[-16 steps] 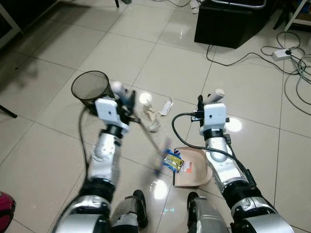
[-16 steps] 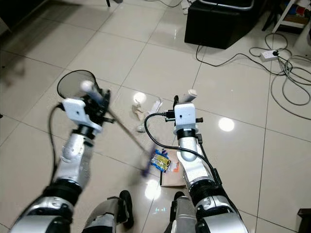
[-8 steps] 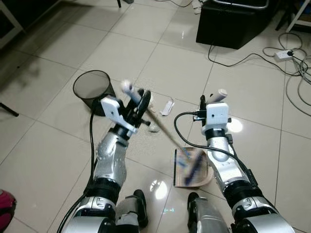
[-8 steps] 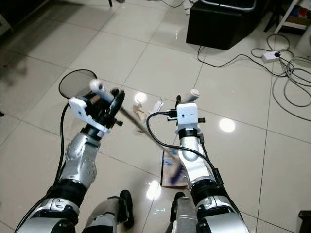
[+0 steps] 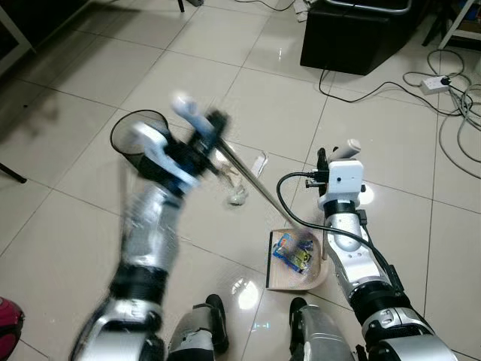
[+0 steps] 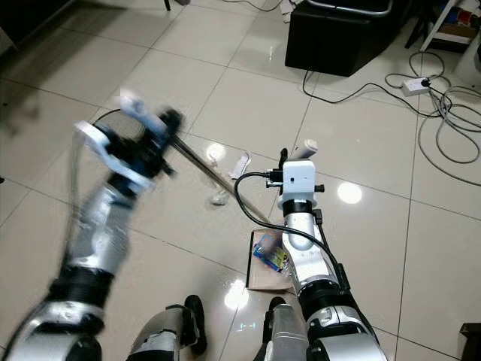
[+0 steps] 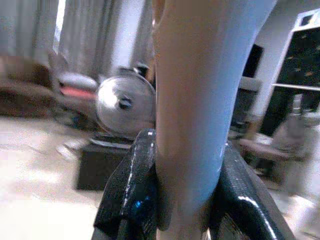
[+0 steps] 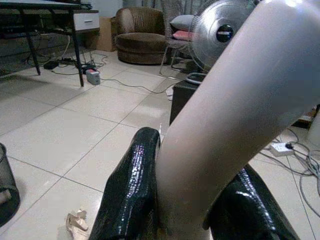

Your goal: Sweep floor

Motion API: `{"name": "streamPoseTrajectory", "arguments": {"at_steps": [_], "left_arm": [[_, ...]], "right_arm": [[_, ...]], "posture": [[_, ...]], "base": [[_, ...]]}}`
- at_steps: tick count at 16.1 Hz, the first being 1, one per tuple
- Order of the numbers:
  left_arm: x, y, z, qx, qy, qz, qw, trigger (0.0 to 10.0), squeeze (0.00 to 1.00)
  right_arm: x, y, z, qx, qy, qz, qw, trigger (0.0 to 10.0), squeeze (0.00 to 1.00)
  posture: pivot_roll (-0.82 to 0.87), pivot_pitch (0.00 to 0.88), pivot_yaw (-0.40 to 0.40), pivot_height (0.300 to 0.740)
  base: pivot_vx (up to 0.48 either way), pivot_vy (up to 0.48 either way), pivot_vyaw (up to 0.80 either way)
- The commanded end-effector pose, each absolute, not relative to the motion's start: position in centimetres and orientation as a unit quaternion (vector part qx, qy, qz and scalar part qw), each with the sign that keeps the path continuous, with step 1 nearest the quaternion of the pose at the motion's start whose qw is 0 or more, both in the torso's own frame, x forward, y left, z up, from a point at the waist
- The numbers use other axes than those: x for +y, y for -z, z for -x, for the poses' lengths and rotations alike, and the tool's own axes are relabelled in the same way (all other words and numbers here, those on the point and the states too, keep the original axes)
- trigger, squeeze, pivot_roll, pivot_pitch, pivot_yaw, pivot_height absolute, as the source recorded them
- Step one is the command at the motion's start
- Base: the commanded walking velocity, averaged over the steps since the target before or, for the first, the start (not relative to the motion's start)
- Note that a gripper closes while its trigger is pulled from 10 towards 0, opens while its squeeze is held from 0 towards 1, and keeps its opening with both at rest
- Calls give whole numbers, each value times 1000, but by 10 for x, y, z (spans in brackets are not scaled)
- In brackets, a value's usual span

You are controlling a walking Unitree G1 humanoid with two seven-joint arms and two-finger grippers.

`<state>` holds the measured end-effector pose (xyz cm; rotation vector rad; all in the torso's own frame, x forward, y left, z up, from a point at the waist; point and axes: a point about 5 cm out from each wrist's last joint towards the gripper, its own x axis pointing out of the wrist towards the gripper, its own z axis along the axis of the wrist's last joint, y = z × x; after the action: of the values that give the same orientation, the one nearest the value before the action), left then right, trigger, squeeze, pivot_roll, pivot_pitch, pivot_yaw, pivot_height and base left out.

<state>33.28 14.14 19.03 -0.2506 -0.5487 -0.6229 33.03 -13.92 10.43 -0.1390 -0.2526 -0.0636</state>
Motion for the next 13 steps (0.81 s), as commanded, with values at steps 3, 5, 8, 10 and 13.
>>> {"name": "streamPoseTrajectory", "arguments": {"at_steps": [3,5,8,10,13], "left_arm": [[166,-213,-336,-265,266,82,923,10000,0],[178,-208,-339,-209,251,50,944,10000,0],[209,-193,-330,-152,169,13,974,10000,0],[223,-172,-322,-83,116,-21,990,10000,0],[236,-153,-301,-55,63,-49,995,10000,0]], "right_arm": [[-147,-96,-324,-107,47,43,992,10000,0],[-151,-100,-323,-116,53,32,991,10000,0],[-159,-124,-319,-139,45,-11,989,10000,0],[-163,-141,-319,-140,37,-28,989,10000,0],[-169,-170,-320,-135,27,-21,990,10000,0]], "posture": [[-75,207,100,740],[-73,202,96,740],[-74,165,79,740],[-73,147,71,740],[-78,110,72,740]], "base": [[0,0,0],[0,0,0],[0,0,0],[0,0,0],[0,0,0]]}}
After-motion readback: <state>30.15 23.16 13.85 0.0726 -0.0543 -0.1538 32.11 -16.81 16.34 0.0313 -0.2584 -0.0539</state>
